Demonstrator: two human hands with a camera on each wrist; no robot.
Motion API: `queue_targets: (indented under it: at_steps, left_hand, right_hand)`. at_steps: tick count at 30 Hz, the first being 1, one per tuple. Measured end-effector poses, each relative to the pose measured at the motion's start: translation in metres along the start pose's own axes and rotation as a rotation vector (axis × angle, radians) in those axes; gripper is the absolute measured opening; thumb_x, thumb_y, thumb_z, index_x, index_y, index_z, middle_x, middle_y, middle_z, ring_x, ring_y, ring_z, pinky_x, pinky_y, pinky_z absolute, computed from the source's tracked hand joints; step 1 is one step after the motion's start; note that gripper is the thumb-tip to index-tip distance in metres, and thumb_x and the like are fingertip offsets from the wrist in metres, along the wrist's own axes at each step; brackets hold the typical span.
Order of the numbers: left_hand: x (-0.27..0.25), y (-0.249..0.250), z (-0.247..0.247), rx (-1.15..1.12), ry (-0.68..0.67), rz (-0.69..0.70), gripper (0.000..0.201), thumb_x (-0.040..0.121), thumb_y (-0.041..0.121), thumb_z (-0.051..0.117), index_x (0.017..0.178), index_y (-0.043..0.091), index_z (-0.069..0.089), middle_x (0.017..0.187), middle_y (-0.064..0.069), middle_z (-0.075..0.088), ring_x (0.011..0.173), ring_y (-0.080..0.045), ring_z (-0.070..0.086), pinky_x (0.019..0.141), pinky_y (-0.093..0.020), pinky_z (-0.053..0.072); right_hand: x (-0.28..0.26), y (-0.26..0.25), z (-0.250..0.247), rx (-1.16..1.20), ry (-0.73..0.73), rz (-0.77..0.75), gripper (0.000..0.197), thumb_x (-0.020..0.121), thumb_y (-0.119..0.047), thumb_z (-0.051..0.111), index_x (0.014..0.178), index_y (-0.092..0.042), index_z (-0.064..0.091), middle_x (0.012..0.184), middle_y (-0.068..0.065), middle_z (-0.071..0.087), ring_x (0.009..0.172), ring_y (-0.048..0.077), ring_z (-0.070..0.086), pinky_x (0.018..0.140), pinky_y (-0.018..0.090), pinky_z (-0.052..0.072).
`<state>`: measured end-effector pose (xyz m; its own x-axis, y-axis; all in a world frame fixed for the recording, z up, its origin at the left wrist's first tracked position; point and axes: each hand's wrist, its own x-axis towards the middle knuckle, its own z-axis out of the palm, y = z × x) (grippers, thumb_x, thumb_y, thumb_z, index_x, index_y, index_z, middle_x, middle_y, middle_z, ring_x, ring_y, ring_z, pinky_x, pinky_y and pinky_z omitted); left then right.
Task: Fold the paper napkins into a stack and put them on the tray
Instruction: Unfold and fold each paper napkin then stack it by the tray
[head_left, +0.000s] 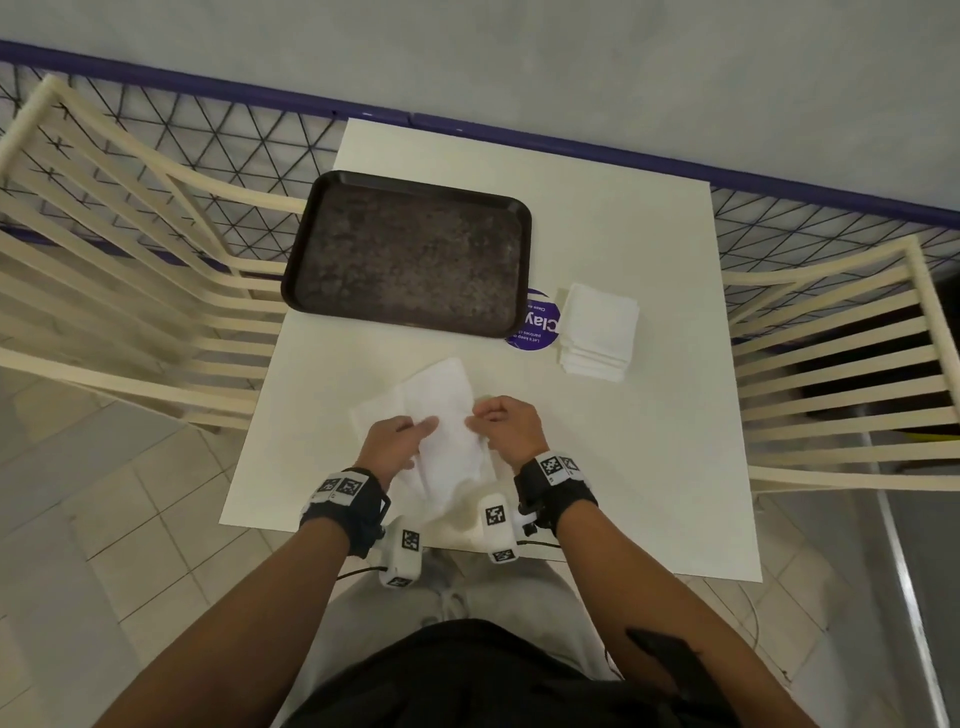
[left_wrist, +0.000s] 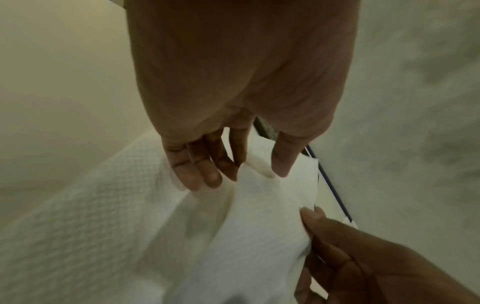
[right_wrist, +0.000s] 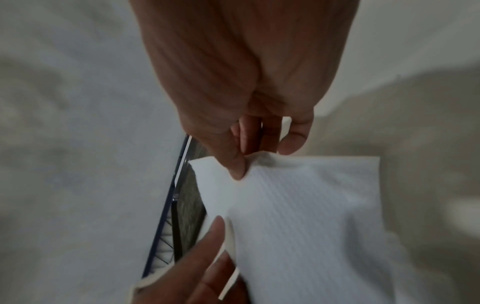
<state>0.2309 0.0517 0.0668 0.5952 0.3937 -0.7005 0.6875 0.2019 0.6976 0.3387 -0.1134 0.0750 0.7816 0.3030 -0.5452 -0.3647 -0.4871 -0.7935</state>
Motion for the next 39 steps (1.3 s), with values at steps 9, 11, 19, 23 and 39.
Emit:
queue_targets:
  at_steps: [9, 11, 19, 23, 39]
  left_hand:
    - [-0.002, 0.025, -0.002, -0.105, -0.008, 0.183, 0.007, 0.098, 0.017, 0.071, 0.103, 0.012, 0.069, 0.097, -0.015, 0.078, 0.091, -0.035, 0.074, 0.080, -0.048, 0.063]
    - [0.001, 0.027, -0.004, -0.060, 0.018, 0.220, 0.009, 0.099, 0.023, 0.071, 0.105, 0.017, 0.071, 0.094, -0.012, 0.079, 0.091, -0.034, 0.075, 0.080, -0.050, 0.064]
    - [0.004, 0.030, -0.003, -0.168, -0.042, 0.204, 0.007, 0.095, 0.006, 0.072, 0.101, 0.005, 0.076, 0.100, -0.014, 0.078, 0.094, -0.032, 0.072, 0.090, -0.046, 0.060]
    - [0.002, 0.035, 0.001, -0.234, -0.037, 0.205, 0.013, 0.095, -0.005, 0.065, 0.096, 0.004, 0.074, 0.096, -0.018, 0.075, 0.086, -0.031, 0.070, 0.083, -0.042, 0.059]
    - [-0.006, 0.048, 0.008, -0.322, 0.009, 0.152, 0.030, 0.093, -0.002, 0.050, 0.087, 0.000, 0.079, 0.087, -0.011, 0.078, 0.090, -0.030, 0.071, 0.084, -0.041, 0.058]
  right_hand:
    - [0.005, -0.005, -0.021, 0.167, -0.053, 0.096, 0.042, 0.079, -0.022, 0.086, 0.117, -0.011, 0.071, 0.099, 0.006, 0.077, 0.082, 0.014, 0.070, 0.067, 0.026, 0.053]
    - [0.007, -0.005, -0.023, 0.134, -0.069, 0.098, 0.040, 0.080, -0.024, 0.085, 0.114, -0.008, 0.072, 0.096, 0.008, 0.077, 0.073, 0.013, 0.067, 0.065, 0.026, 0.052]
    - [0.013, -0.009, -0.026, 0.131, -0.078, 0.010, 0.028, 0.088, -0.020, 0.077, 0.109, -0.007, 0.065, 0.088, 0.017, 0.073, 0.069, 0.021, 0.062, 0.060, 0.029, 0.046]
    - [0.012, -0.013, -0.029, 0.172, -0.107, -0.007, 0.013, 0.090, -0.007, 0.067, 0.103, -0.010, 0.067, 0.085, 0.012, 0.071, 0.071, 0.020, 0.061, 0.060, 0.029, 0.047]
    - [0.015, -0.018, -0.035, 0.290, -0.063, 0.079, 0.022, 0.088, -0.022, 0.071, 0.095, -0.003, 0.078, 0.093, 0.018, 0.073, 0.083, 0.023, 0.065, 0.071, 0.037, 0.054]
